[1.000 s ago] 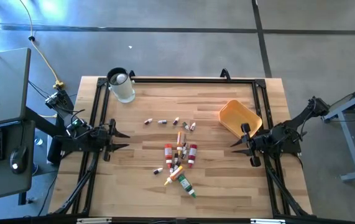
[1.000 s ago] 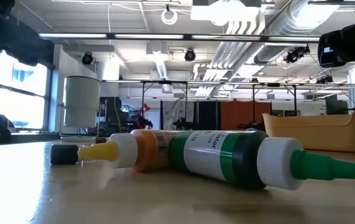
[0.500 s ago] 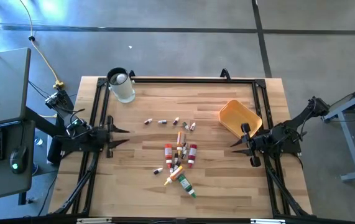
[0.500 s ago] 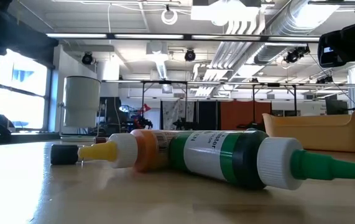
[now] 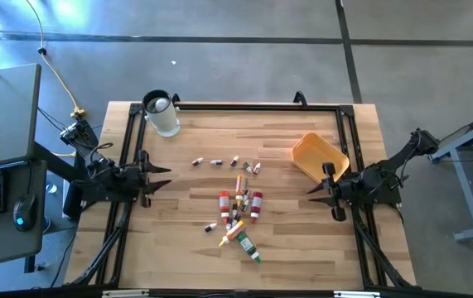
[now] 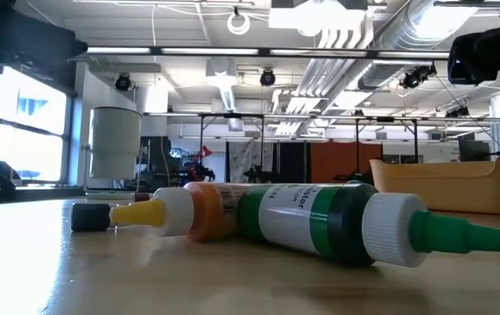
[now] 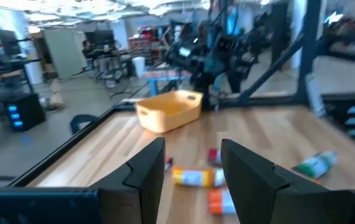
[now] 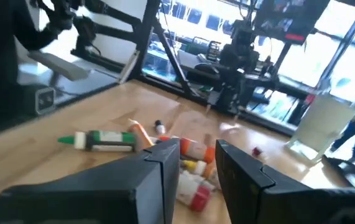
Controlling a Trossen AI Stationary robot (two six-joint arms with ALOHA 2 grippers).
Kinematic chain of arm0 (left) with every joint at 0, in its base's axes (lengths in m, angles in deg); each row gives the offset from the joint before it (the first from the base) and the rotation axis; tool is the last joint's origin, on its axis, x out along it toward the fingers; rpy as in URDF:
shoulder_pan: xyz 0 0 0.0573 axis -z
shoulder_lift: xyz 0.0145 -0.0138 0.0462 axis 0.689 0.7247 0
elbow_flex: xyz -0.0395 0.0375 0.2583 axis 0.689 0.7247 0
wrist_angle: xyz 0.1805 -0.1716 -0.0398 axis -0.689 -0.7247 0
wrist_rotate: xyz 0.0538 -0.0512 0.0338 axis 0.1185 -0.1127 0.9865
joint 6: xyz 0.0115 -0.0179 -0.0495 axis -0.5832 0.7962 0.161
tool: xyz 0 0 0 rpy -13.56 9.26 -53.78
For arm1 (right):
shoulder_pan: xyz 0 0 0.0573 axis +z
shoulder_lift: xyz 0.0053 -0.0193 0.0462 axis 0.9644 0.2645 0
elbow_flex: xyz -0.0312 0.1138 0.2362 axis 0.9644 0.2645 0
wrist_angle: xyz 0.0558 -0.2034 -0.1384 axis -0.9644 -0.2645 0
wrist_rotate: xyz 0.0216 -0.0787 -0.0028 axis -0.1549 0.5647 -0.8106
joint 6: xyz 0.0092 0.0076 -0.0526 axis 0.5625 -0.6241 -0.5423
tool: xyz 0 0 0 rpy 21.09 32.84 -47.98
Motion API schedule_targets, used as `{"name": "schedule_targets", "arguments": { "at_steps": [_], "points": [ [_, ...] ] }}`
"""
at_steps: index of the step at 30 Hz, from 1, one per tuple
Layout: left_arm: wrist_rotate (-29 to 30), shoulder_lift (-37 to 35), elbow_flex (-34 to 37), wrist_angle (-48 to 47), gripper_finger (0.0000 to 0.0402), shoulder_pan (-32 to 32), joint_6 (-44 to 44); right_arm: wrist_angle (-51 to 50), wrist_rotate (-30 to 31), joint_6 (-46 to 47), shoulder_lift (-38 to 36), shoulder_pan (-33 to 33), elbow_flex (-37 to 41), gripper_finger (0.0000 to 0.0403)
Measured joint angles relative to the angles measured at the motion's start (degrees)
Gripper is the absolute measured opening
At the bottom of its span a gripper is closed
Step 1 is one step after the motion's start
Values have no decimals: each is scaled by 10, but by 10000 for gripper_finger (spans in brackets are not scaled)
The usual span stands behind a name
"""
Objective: Pick & Place food coloring
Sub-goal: Put the large red food coloring bottle into the yellow bin
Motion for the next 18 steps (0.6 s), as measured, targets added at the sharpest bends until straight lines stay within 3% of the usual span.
{"name": "schedule_targets", "arguments": {
  "at_steps": [4, 9, 14, 18],
  "points": [
    [-1, 0, -1, 25, 153, 0, 0, 0, -33, -1, 0, 0, 0, 97],
    [5, 0, -1, 30, 153, 0, 2, -1, -117, 77, 0, 0, 0, 97],
    [6, 0, -1, 30, 153, 0, 29, -1, -200, 81, 0, 0, 0, 97],
    [-4, 0, -1, 30, 153, 0, 64, -1, -220, 83, 0, 0, 0, 97]
  ]
}}
